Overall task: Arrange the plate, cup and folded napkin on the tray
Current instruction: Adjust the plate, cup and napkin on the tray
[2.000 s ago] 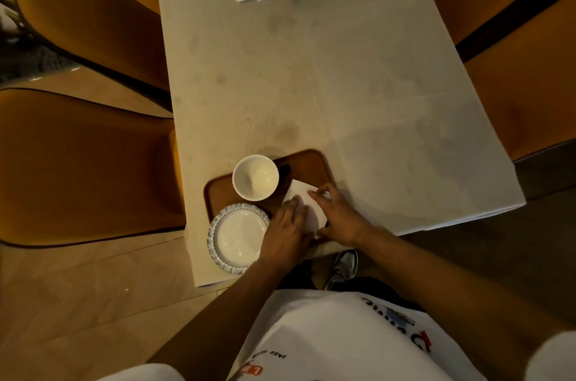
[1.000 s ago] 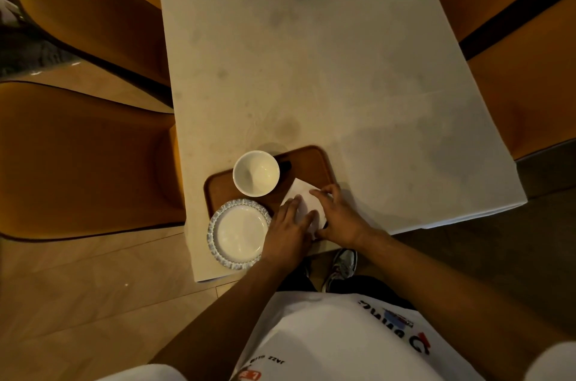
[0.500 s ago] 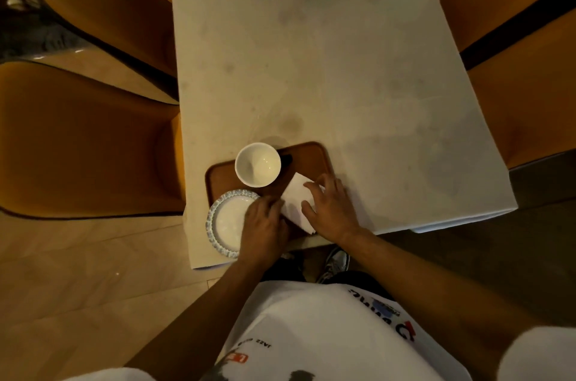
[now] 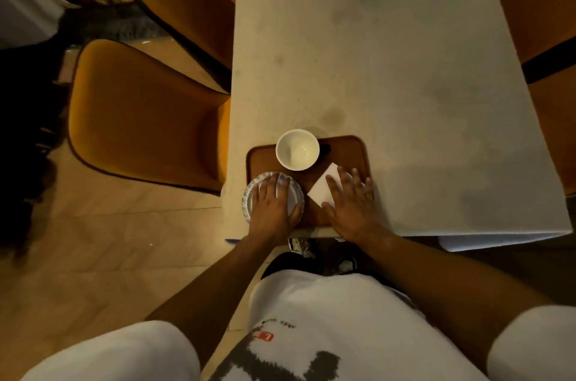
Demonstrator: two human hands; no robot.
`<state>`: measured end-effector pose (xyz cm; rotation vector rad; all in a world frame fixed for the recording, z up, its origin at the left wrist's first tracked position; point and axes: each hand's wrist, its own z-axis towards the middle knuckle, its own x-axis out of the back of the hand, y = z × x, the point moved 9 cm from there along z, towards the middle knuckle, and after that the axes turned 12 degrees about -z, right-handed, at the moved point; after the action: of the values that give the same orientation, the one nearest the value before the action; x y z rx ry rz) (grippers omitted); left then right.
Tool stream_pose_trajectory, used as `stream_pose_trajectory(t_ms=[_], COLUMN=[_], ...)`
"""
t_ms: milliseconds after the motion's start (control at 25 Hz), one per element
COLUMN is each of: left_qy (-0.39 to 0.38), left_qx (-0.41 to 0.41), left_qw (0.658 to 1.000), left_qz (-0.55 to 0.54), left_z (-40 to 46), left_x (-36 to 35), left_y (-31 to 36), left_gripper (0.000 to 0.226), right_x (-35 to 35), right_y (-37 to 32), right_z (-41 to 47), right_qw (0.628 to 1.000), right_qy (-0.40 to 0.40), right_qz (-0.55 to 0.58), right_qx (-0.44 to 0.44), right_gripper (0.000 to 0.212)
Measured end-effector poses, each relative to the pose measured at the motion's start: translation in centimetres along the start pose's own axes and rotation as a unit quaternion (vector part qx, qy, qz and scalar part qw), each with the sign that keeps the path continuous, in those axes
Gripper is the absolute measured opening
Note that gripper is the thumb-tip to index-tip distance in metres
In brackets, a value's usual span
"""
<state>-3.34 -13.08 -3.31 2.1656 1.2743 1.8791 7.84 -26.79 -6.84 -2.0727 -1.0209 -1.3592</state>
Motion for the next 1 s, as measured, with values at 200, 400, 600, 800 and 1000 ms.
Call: stream_pose_trajectory(t_ms=[200, 400, 600, 800, 1000], left_qy=[0.016, 0.038, 0.055, 0.045, 0.009], left_qx=[0.044, 0.073, 0.078, 0.065, 0.088], left_qw=[0.999, 0.996, 0.995, 0.997, 0.995], left_qz=[-0.002, -0.026, -0.031, 0.003, 0.036], left_z=[-1.5, -3.1, -4.3, -3.7, -3.3], left_x=[-0.9, -1.2, -1.7, -1.5, -1.9], left_y=[0.1, 0.4, 0.7, 1.3, 0.2], left_gripper=[0.069, 0.061, 0.059, 0.064, 0.078], right_x=[0.0, 0.7, 0.5, 0.2, -0.2], right_y=[0.9, 1.0, 0.9, 1.1, 0.6], right_z=[-0.6, -2.8, -3.7, -4.0, -4.1], right_qw=[0.999, 1.0, 0.999, 1.0, 1.0], right_qy=[-0.011, 0.006, -0.013, -0.008, -0.008], right_qz=[-0.023, 0.005, 0.002, 0.016, 0.011], right_qx=[0.019, 0.017, 0.03, 0.009, -0.01], right_gripper=[0.069, 0.068, 0.068, 0.07, 0.073])
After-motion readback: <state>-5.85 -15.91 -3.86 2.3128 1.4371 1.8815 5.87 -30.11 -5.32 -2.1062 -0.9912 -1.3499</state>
